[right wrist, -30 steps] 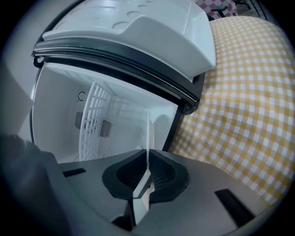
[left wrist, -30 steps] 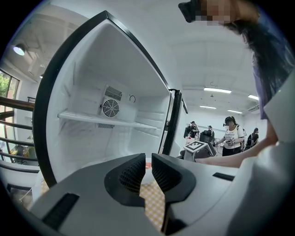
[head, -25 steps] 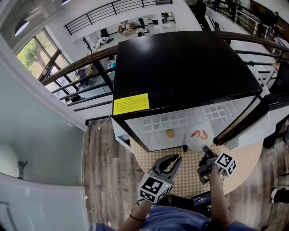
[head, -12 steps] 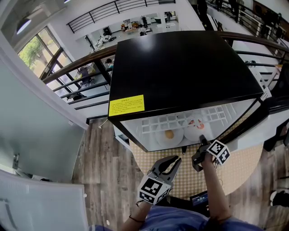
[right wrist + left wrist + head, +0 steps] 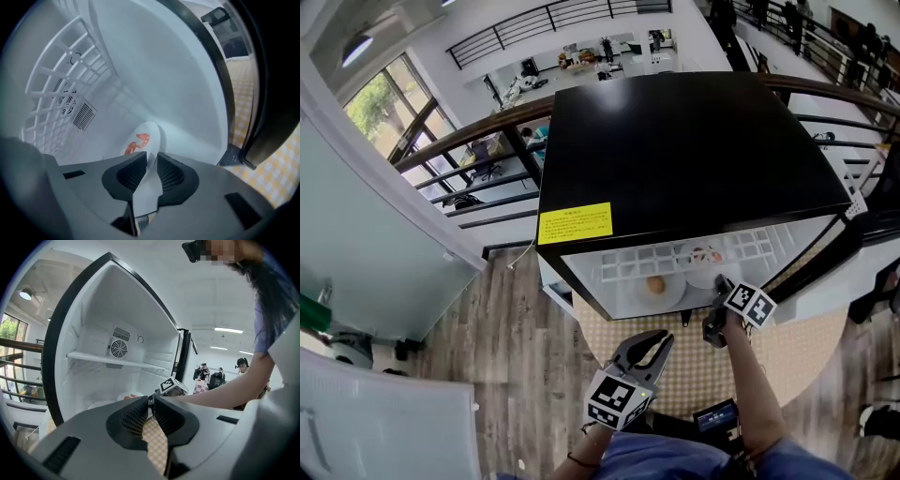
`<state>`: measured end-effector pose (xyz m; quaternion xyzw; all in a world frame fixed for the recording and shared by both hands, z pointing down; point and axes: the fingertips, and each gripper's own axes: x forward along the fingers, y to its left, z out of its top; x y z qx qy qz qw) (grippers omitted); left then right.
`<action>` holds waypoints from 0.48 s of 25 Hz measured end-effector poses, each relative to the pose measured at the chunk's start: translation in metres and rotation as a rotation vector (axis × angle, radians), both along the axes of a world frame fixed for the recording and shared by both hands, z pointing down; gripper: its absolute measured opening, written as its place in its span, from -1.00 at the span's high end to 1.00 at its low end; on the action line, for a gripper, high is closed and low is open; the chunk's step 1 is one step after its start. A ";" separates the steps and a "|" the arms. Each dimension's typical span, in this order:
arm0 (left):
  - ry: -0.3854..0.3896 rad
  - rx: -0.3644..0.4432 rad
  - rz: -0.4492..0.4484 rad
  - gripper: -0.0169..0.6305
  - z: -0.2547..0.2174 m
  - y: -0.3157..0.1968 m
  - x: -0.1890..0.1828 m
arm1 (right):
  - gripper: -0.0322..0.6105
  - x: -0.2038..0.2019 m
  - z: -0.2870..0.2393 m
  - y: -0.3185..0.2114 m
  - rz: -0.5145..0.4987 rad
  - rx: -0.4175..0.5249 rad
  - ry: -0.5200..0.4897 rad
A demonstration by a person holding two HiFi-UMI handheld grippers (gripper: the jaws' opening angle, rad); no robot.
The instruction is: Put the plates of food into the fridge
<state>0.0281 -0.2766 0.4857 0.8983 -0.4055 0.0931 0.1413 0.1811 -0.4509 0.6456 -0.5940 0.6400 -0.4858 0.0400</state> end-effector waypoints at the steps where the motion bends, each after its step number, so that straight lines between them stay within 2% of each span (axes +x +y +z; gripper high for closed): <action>1: 0.000 0.000 -0.002 0.83 0.000 0.000 -0.001 | 0.70 0.000 0.000 -0.001 -0.008 0.001 0.016; 8: 0.009 0.003 -0.009 0.83 -0.002 0.002 -0.008 | 0.50 -0.001 0.000 0.000 -0.111 -0.025 0.260; 12: 0.015 0.000 -0.003 0.83 -0.001 0.005 -0.009 | 0.37 -0.003 -0.006 0.001 -0.153 -0.014 0.335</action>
